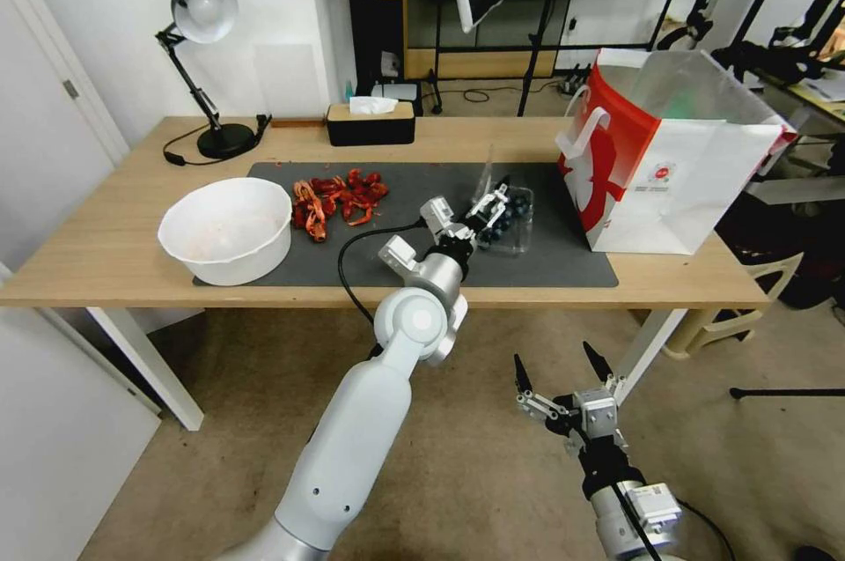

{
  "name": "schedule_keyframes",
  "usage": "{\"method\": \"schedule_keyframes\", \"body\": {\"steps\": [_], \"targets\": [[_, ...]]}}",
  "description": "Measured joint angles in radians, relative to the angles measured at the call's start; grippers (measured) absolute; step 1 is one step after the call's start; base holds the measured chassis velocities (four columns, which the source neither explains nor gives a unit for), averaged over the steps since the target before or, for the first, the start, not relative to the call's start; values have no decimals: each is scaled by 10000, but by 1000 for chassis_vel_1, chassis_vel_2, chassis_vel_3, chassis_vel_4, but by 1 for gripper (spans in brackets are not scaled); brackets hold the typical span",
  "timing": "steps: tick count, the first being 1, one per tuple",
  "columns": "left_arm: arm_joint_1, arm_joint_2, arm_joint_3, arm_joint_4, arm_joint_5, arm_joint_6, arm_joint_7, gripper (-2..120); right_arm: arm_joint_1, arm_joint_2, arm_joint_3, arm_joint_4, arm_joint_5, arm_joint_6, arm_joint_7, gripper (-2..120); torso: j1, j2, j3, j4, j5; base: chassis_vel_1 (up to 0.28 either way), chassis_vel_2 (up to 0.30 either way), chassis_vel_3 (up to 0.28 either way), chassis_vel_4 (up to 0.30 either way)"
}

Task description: Close the takeout container lid, then place the container into the takeout bag.

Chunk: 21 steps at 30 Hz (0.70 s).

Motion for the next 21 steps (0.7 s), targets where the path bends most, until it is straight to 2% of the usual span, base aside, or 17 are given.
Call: {"method": "schedule_keyframes", "body": {"steps": [3, 9, 12, 17, 21], "targets": [[-179, 30, 319, 143, 2, 221, 270, 100, -5, -5, 10, -15, 20, 29, -1, 100, 0, 0, 0, 0, 0, 0, 0, 0, 0], [-433, -33, 428, 381, -223, 657, 163, 100, -12, -1, 13, -42, 26, 61, -1, 100, 0, 0, 1, 0, 0, 0, 0, 0, 0], [-625, -98, 425, 629, -753, 1046, -344, 100, -30, 2, 13, -58, 34, 85, -3, 100, 0, -1, 0, -1, 0, 0, 0, 0, 0], [-675, -100, 430, 743, -1045, 1276, -751, 99, -34, 5, 19, -74, 45, 101, -10, 100, 0, 0, 0, 0, 0, 0, 0, 0, 0], [-680, -102, 564, 787, -675, 1348, -1252, 84, -28, 8, 28, -74, 99, 103, -33, 100, 0, 0, 0, -1, 0, 0, 0, 0, 0]]}}
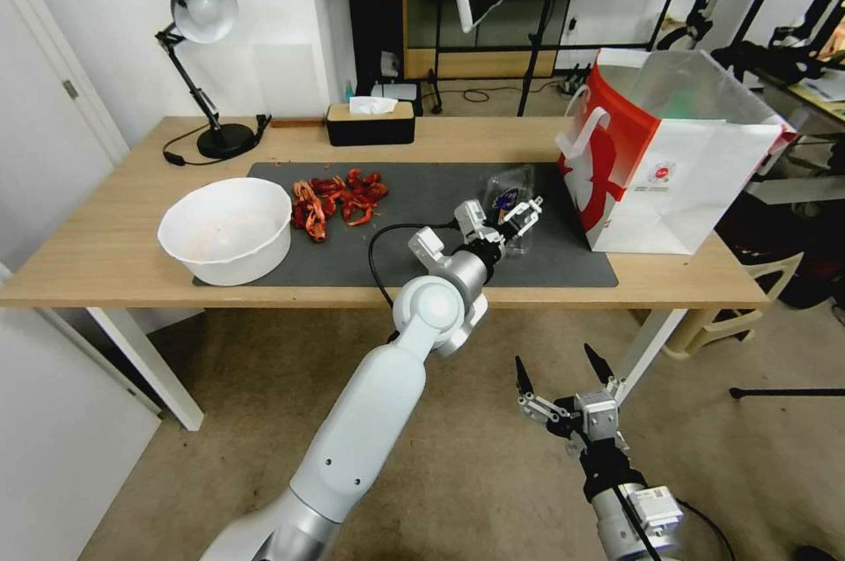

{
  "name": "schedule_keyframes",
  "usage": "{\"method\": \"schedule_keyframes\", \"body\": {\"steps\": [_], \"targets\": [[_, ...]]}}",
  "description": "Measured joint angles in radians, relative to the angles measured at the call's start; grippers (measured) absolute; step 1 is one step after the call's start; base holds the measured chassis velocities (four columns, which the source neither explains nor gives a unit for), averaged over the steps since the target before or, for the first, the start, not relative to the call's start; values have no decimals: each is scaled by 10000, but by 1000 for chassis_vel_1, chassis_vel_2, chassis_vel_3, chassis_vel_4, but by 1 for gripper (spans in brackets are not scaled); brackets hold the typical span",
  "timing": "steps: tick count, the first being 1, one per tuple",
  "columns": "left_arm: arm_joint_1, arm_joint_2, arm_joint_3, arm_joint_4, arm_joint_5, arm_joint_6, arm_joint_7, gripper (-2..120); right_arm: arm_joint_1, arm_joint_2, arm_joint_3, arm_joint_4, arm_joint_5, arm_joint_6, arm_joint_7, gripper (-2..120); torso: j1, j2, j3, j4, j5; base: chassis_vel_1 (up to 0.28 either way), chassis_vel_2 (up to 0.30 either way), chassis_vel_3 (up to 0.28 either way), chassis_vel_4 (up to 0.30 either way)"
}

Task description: Close the takeout container lid, then place the container into the takeout bag.

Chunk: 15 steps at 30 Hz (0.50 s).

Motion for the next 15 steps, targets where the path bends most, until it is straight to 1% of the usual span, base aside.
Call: {"method": "schedule_keyframes", "body": {"steps": [1, 3, 4, 5, 7, 8, 10, 11, 12, 13, 14, 15], "targets": [[0, 0, 0, 0, 0, 0, 0, 84, 0, 0, 0, 0, 0, 0, 0, 100, 0, 0, 0, 0, 0, 0, 0, 0, 0], [0, 18, 60, -4, 232, 20, -149, 77, 3, 0, 1, 17, 23, 0, -8, 100, 0, 0, 0, 0, 0, 0, 0, 0, 0], [0, 42, 102, -18, 366, 46, -256, 71, 6, 0, 5, 37, 49, -1, -15, 100, 0, -1, 0, 0, 0, 0, 0, 0, 0], [0, 42, 102, -18, 366, 46, -256, 71, 6, 0, 5, 37, 49, -1, -15, 100, 0, -1, 0, 0, 0, 0, 0, 0, 0], [0, 80, 172, -51, 600, 74, -391, 61, 8, -3, 29, 105, 107, -11, -46, 100, 0, 0, 0, 1, 0, 0, 0, 0, 0], [0, 88, 192, -53, 656, 78, -435, 57, 8, -6, 47, 133, 146, -23, -60, 100, -1, 0, 0, 1, 0, 0, 0, 0, 0], [0, 89, 193, -53, 662, 78, -439, 56, 7, -7, 52, 141, 156, -27, -64, 100, -1, 0, 0, 1, 0, 0, 0, 0, 0], [0, 96, 215, -39, 800, 80, -508, 47, 5, -22, 105, 224, 306, -70, -112, 100, -2, 0, 0, 0, 0, 0, 0, 0, 0], [2, 100, 224, -27, 861, 79, -528, 42, 9, -35, 144, 275, 417, -107, -148, 100, -1, 0, 0, 0, 0, 0, 0, 0, 0], [17, 123, 245, 1, 1007, 82, -561, 37, 48, -80, 277, 437, 841, -262, -257, 100, -2, 0, 0, 0, 0, 0, 0, 0, 0], [17, 123, 245, 1, 1007, 82, -561, 37, 48, -80, 277, 437, 841, -262, -257, 100, -2, 0, 0, 0, 0, 0, 0, 0, 0], [30, 144, 260, 7, 1095, 87, -579, 32, 118, -144, 421, 595, 1326, -437, -354, 100, -1, 0, 0, 0, 0, 0, 0, 0, 0]]}}
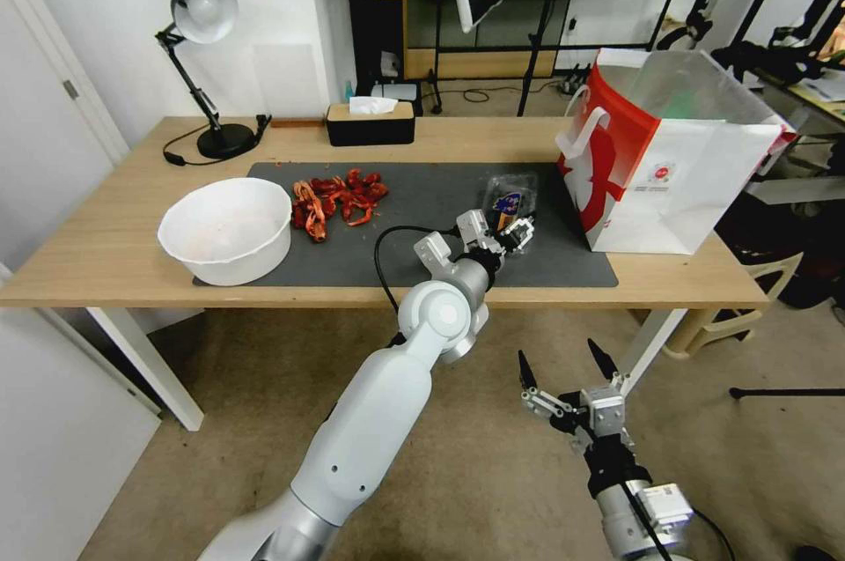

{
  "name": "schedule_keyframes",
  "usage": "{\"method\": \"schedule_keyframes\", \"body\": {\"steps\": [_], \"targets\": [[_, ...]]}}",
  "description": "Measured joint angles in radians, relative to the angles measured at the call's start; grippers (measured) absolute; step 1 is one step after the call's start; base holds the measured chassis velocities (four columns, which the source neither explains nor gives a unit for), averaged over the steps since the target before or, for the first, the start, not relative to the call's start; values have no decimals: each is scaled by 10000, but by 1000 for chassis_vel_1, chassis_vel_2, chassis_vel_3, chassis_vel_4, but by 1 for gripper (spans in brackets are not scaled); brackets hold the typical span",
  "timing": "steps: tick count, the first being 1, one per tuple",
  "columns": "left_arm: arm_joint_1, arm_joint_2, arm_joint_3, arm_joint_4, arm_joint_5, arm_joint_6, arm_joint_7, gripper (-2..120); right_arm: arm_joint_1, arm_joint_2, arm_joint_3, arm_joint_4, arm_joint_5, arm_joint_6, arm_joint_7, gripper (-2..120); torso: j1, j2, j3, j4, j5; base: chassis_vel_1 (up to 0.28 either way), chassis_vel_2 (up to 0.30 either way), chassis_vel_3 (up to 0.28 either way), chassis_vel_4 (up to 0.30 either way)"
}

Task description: Close the takeout container lid, then place the container into the takeout bag.

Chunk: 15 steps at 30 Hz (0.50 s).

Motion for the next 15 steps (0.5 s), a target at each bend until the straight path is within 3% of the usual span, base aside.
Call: {"method": "schedule_keyframes", "body": {"steps": [4, 9, 11, 15], "targets": [[9, 21, 6, 35, 98, 0, -49, 21, 215, -170, 426, 252, 1028, -459, -155, 100, -1, 0, 0, 0, 1, 0, 0, 0, 0], [32, 89, 6, 58, 137, -9, -67, 0, 1139, -809, 1763, 791, 4187, -2155, -71, 100, 0, 0, 0, -1, 1, 0, 0, 0, 0], [40, 94, 7, 58, 134, -26, -60, 0, 1745, -1163, 2121, 929, 5663, -2851, 338, 100, 0, 1, 0, 1, 0, 0, 0, 0, 0], [44, 90, 2, 59, 127, -37, -41, 0, 2327, -1557, 2230, 937, 7087, -3398, 930, 100, 1, 0, 0, 1, 2, 0, 0, 0, 0]]}}
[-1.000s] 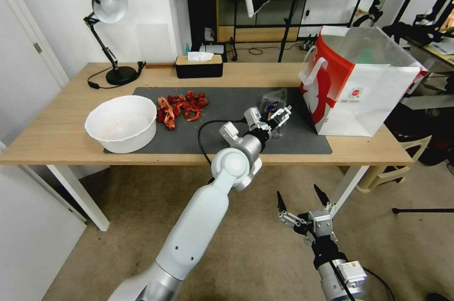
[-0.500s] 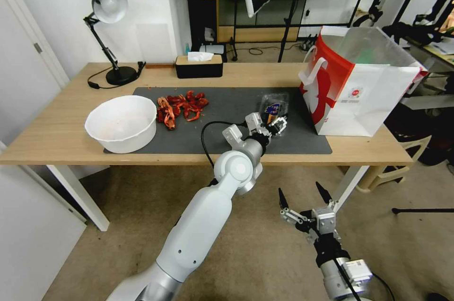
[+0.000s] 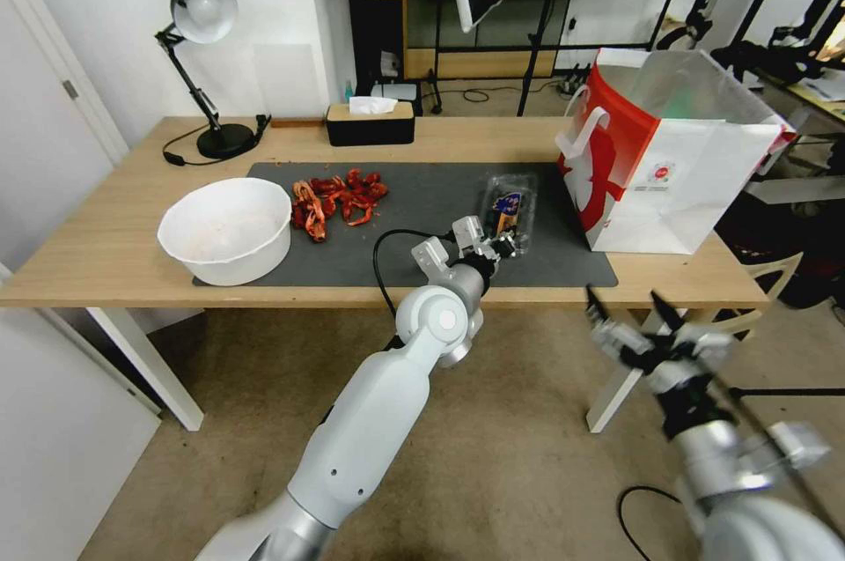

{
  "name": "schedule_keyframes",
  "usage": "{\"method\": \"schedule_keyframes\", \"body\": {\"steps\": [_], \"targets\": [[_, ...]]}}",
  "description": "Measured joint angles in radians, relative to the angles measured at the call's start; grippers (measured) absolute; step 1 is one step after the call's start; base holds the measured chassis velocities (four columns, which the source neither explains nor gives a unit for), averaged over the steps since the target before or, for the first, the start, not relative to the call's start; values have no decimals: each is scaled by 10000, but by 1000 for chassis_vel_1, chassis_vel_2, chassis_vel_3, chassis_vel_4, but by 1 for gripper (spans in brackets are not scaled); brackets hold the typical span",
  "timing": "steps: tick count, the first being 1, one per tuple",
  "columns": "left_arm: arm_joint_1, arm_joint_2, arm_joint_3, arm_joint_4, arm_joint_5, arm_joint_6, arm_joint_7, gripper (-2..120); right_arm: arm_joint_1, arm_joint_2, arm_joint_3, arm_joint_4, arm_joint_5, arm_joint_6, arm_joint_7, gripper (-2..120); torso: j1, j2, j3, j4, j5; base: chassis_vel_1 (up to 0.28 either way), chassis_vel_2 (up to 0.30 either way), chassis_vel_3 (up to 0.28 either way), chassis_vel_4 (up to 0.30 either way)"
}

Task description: Close the takeout container lid, then place the container into the takeout bag.

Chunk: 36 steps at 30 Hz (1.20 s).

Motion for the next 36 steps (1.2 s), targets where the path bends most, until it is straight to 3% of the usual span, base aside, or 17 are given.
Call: {"method": "schedule_keyframes", "body": {"steps": [2, 9, 25, 36], "targets": [[2, -3, -15, 28, -9, -15, 10, 0, 472, -372, -26, -131, 1327, -383, 558, 100, 0, 1, 0, 0, -2, 0, 0, 0, 0], [42, 3, -63, 56, -38, -49, 27, 0, 1509, -1093, -603, -1043, 3476, -1001, 1434, 100, 0, 0, 0, -3, 0, 0, 0, 0, 0], [98, 33, -125, 57, -70, -122, 28, 0, 3894, -1475, -1851, -2858, 5226, -1719, 2527, 100, 3, 0, 0, 0, -2, 0, 0, 0, 0], [121, -22, -222, 97, -75, -168, 30, 0, 5673, -1404, -2334, -4270, 5846, -2452, 4051, 100, 2, 2, 0, -2, -3, 0, 0, 0, 0]]}}
